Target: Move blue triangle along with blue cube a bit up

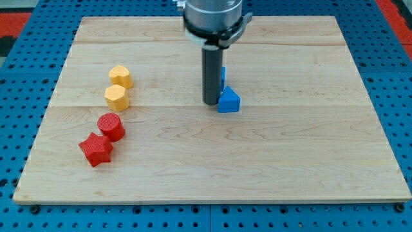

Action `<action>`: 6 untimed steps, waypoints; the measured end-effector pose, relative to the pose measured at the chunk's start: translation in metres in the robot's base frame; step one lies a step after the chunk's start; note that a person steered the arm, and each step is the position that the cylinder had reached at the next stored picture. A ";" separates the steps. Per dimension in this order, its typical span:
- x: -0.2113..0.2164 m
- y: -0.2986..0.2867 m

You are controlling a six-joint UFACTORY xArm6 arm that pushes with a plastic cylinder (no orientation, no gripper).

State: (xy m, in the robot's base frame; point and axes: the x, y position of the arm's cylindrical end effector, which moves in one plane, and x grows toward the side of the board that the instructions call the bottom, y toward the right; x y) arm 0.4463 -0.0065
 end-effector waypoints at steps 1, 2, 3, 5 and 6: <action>0.045 -0.011; 0.044 0.042; 0.014 0.049; -0.003 0.052; -0.003 0.059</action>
